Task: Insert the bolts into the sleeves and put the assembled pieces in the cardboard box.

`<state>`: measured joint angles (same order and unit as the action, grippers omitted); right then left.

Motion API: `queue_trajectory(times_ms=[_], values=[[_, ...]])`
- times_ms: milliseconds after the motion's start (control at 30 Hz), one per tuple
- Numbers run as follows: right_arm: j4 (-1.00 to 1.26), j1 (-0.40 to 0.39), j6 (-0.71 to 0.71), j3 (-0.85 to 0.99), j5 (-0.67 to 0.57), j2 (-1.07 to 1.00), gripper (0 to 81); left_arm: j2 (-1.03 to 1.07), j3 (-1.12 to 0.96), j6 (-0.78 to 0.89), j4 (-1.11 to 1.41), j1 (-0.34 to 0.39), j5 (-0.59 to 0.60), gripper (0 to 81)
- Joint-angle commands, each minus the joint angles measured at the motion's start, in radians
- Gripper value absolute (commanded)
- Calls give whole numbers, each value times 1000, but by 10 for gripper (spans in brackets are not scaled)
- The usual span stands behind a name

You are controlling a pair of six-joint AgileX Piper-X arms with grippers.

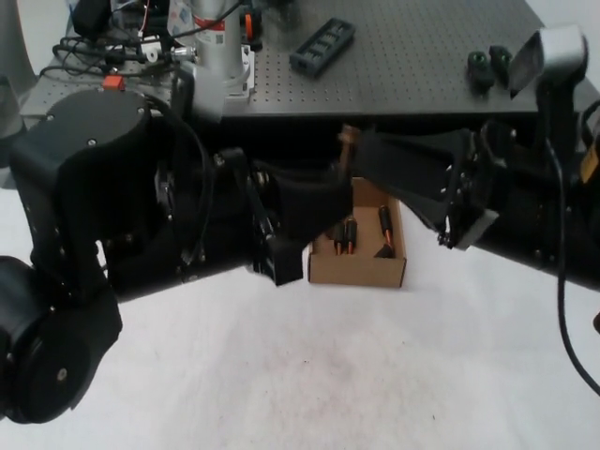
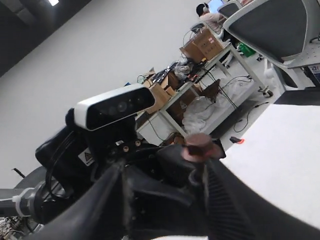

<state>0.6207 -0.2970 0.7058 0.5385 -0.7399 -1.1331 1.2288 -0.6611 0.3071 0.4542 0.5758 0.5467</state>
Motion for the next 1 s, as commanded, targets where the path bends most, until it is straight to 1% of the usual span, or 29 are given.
queue_trajectory(times_ms=[0,67,100,167,267,367,467,533,600,700,800,867,967], values=[[3,77,-12,3,-41,58,358,-11,-11,-15,45,-1,-50,6],[-78,147,-33,3,-43,98,358,-1,-26,7,50,-1,-210,6],[-124,178,-67,3,-47,117,358,13,-39,13,48,-5,-259,6],[-271,256,-178,3,-51,161,358,73,-99,56,19,-16,-338,6],[-477,357,-307,3,-43,220,358,216,-261,97,-150,-25,-353,6],[-634,432,-358,3,-3,261,358,414,-498,71,-367,-25,-353,6],[-719,471,-427,3,70,285,358,613,-741,8,-589,-17,-357,6],[-734,483,-438,3,137,290,358,737,-897,-26,-728,-14,-370,6],[-734,487,-438,3,157,289,358,866,-1063,-46,-884,-10,-384,6],[-734,487,-436,3,158,289,358,1018,-1278,-96,-1044,-2,-390,6],[-734,487,-430,3,158,289,358,1130,-1423,-170,-1175,10,-486,6],[-734,487,-430,3,158,289,358,1170,-1478,-200,-1225,17,-513,6],[-734,487,-430,3,158,289,358,1190,-1502,-200,-1253,19,-515,11]])
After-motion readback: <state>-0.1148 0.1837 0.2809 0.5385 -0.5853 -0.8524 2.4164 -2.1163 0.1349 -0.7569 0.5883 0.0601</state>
